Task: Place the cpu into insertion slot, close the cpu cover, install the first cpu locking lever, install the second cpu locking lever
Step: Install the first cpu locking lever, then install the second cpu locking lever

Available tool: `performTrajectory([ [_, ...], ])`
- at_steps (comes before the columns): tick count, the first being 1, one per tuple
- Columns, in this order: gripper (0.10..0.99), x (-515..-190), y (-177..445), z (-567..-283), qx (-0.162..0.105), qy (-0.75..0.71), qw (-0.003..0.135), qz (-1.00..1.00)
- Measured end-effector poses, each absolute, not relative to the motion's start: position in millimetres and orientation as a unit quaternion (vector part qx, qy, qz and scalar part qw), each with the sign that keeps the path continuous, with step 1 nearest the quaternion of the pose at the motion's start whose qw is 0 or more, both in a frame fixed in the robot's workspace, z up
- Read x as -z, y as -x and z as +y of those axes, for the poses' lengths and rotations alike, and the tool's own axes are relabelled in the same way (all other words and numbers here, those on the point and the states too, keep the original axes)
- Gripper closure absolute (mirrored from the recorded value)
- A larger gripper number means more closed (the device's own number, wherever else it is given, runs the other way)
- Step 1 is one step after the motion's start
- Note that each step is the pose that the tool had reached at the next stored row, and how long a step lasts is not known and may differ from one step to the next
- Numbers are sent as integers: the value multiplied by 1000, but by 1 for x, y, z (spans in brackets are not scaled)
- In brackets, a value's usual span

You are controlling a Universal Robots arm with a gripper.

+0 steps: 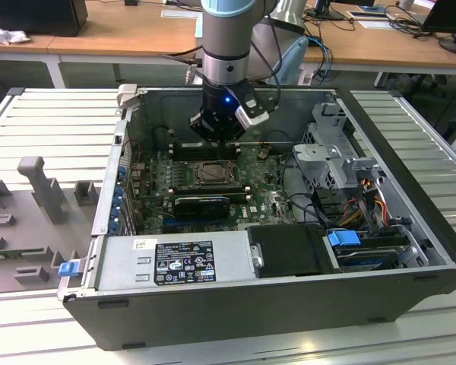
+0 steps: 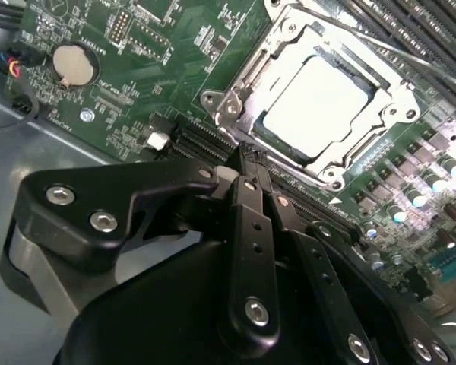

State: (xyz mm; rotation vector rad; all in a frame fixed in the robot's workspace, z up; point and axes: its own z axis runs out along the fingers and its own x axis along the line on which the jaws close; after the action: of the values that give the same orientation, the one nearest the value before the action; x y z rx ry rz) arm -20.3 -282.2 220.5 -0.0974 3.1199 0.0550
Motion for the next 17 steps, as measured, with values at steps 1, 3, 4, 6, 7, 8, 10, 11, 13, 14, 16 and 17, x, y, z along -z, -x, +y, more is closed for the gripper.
performTrajectory([
  [1,980,-220,20,-283,-18,31,10,999],
  [3,980,-220,20,-284,-18,31,10,999],
  [4,980,-220,20,-284,-18,31,10,999],
  [6,980,-220,20,-285,-18,31,10,999],
  [7,980,-220,20,-285,-18,31,10,999],
  [8,980,-220,20,-286,-18,31,10,999],
  [10,980,-220,20,-287,-18,31,10,999],
  [11,980,-221,20,-291,-18,31,10,999],
  [13,980,-227,20,-291,-18,31,10,999],
  [14,980,-228,20,-291,-18,31,10,999],
  [16,980,-228,20,-292,-18,31,10,999],
  [17,980,-228,20,-293,-18,30,10,999],
])
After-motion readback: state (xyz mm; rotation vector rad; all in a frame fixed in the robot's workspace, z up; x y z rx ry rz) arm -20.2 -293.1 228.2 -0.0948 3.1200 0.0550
